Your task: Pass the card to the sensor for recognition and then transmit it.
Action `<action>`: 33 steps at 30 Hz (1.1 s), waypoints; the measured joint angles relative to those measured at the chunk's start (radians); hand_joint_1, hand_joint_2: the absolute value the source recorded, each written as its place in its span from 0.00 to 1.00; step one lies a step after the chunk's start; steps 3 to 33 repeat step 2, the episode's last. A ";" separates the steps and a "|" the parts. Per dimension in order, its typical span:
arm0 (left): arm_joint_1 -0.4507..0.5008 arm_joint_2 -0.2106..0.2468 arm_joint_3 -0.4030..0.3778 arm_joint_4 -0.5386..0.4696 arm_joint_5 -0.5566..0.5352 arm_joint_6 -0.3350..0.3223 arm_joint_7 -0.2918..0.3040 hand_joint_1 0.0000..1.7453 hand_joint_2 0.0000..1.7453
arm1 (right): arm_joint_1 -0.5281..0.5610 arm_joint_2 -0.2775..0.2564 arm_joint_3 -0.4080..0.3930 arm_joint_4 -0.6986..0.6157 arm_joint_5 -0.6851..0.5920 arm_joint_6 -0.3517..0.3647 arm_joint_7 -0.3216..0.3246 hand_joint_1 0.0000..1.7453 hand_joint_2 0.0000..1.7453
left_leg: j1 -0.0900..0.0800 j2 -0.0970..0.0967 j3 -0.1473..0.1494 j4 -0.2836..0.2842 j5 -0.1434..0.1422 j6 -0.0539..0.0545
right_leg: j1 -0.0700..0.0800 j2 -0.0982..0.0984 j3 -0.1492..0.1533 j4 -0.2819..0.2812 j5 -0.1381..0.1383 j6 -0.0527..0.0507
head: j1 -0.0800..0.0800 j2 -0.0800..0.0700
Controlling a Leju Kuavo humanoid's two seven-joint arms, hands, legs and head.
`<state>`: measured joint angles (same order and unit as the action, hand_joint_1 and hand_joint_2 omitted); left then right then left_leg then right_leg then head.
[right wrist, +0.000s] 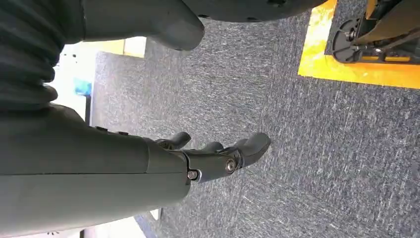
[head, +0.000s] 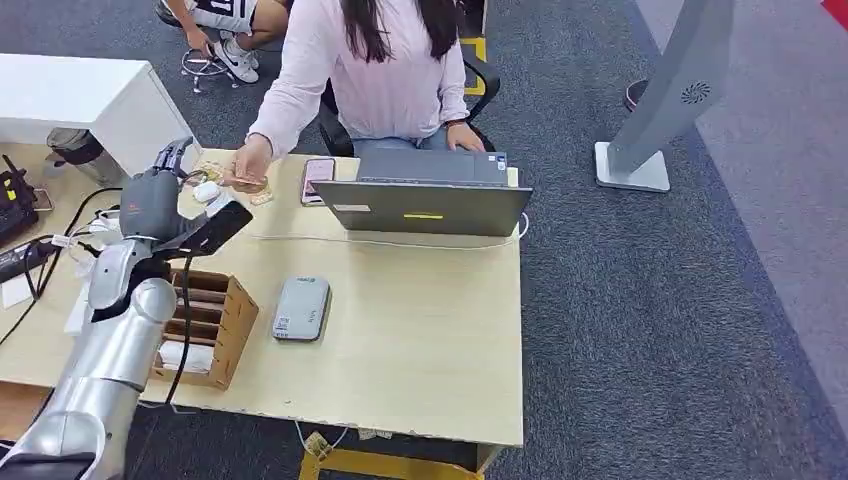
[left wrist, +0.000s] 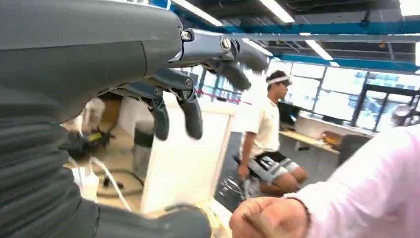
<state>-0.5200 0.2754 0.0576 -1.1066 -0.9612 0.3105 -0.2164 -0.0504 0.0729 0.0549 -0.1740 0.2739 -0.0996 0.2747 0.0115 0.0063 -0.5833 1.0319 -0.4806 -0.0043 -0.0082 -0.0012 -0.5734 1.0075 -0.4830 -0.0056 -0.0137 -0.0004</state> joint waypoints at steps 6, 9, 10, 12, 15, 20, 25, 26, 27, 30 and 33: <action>0.052 0.000 0.008 -0.042 0.084 0.002 -0.036 0.00 1.00 | 0.000 0.000 0.000 0.000 -0.001 -0.003 0.000 0.00 1.00 | 0.000 0.000 0.000 0.000 0.000 0.000 | 0.000 0.000 0.000 0.000 0.000 0.000 | 0.000 0.000; 0.052 0.000 0.008 -0.042 0.084 0.002 -0.036 0.00 1.00 | 0.000 0.000 0.000 0.000 -0.001 -0.003 0.000 0.00 1.00 | 0.000 0.000 0.000 0.000 0.000 0.000 | 0.000 0.000 0.000 0.000 0.000 0.000 | 0.000 0.000; 0.052 0.000 0.008 -0.042 0.084 0.002 -0.036 0.00 1.00 | 0.000 0.000 0.000 0.000 -0.001 -0.003 0.000 0.00 1.00 | 0.000 0.000 0.000 0.000 0.000 0.000 | 0.000 0.000 0.000 0.000 0.000 0.000 | 0.000 0.000; 0.052 0.000 0.008 -0.042 0.084 0.002 -0.036 0.00 1.00 | 0.000 0.000 0.000 0.000 -0.001 -0.003 0.000 0.00 1.00 | 0.000 0.000 0.000 0.000 0.000 0.000 | 0.000 0.000 0.000 0.000 0.000 0.000 | 0.000 0.000; 0.052 0.000 0.008 -0.042 0.084 0.002 -0.036 0.00 1.00 | 0.000 0.000 0.000 0.000 -0.001 -0.003 0.000 0.00 1.00 | 0.000 0.000 0.000 0.000 0.000 0.000 | 0.000 0.000 0.000 0.000 0.000 0.000 | 0.000 0.000; 0.052 0.000 0.008 -0.042 0.084 0.002 -0.036 0.00 1.00 | 0.000 0.000 0.000 0.000 -0.001 -0.003 0.000 0.00 1.00 | 0.000 0.000 0.000 0.000 0.000 0.000 | 0.000 0.000 0.000 0.000 0.000 0.000 | 0.000 0.000; 0.052 0.000 0.008 -0.042 0.084 0.002 -0.036 0.00 1.00 | 0.000 0.000 0.000 0.000 -0.001 -0.003 0.000 0.00 1.00 | 0.000 0.000 0.000 0.000 0.000 0.000 | 0.000 0.000 0.000 0.000 0.000 0.000 | 0.000 0.000; 0.052 0.000 0.008 -0.042 0.084 0.002 -0.036 0.00 1.00 | 0.000 0.000 0.000 0.000 -0.001 -0.003 0.000 0.00 1.00 | 0.000 0.000 0.000 0.000 0.000 0.000 | 0.000 0.000 0.000 0.000 0.000 0.000 | 0.000 0.000; 0.052 0.000 0.008 -0.042 0.084 0.002 -0.036 0.00 1.00 | 0.000 0.000 0.000 0.000 -0.001 -0.003 0.000 0.00 1.00 | 0.000 0.000 0.000 0.000 0.000 0.000 | 0.000 0.000 0.000 0.000 0.000 0.000 | 0.000 0.000; 0.052 0.000 0.008 -0.042 0.084 0.002 -0.036 0.00 1.00 | 0.000 0.000 0.000 0.000 -0.001 -0.003 0.000 0.00 1.00 | 0.000 0.000 0.000 0.000 0.000 0.000 | 0.000 0.000 0.000 0.000 0.000 0.000 | 0.000 0.000; 0.052 0.000 0.008 -0.042 0.084 0.002 -0.036 0.00 1.00 | 0.000 0.000 0.000 0.000 -0.001 -0.003 0.000 0.00 1.00 | 0.000 0.000 0.000 0.000 0.000 0.000 | 0.000 0.000 0.000 0.000 0.000 0.000 | 0.000 0.000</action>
